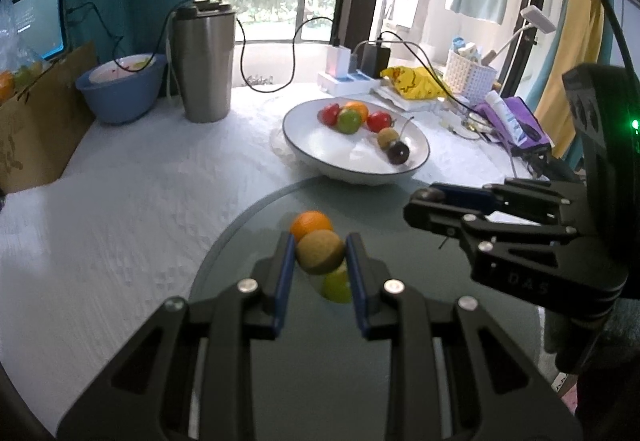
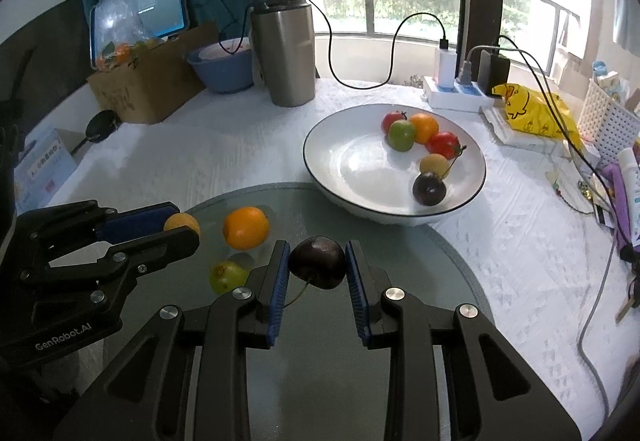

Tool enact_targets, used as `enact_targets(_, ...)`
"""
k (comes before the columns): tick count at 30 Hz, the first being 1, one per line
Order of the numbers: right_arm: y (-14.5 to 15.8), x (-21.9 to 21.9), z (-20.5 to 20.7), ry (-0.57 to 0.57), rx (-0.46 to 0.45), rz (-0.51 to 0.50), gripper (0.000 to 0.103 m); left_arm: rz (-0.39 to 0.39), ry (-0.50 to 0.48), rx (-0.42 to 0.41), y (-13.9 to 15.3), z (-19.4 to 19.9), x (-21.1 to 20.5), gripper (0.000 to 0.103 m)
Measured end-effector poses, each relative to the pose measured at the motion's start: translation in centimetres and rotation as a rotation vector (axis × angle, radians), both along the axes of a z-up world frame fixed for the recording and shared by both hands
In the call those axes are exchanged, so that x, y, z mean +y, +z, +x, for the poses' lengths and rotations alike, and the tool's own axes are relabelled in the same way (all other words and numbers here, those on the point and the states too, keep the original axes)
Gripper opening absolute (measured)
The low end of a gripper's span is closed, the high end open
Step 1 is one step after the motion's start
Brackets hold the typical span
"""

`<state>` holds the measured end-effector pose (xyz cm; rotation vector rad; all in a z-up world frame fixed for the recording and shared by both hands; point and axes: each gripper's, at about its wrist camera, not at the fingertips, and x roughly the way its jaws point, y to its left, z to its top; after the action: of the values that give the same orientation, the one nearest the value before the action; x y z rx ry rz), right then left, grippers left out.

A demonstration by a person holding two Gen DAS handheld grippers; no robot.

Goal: Organize fruits
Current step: 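Lift the brown fruit and plum and carry both over the white bowl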

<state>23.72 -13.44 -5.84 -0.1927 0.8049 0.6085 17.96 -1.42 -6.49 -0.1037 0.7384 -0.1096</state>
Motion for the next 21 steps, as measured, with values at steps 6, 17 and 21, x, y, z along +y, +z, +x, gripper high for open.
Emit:
enact_targets(6, 0.7, -0.3, 0.5, -0.004, -0.013, 0.006, 0.030, -0.004, -0.001, -0.014, 0.8, 0.5, -0.1, 0.027)
enact_targets(17, 1.5, -0.4, 1.7, -0.007, -0.027, 0.015, 0.030, 0.004, -0.007, -0.032, 2.0, 1.7, -0.1, 0.027)
enact_targets(21, 1.7, -0.4, 2.3, -0.008, -0.030, 0.019, 0.030, 0.006, -0.007, -0.040, 2.4, 2.5, 0.0, 0.027)
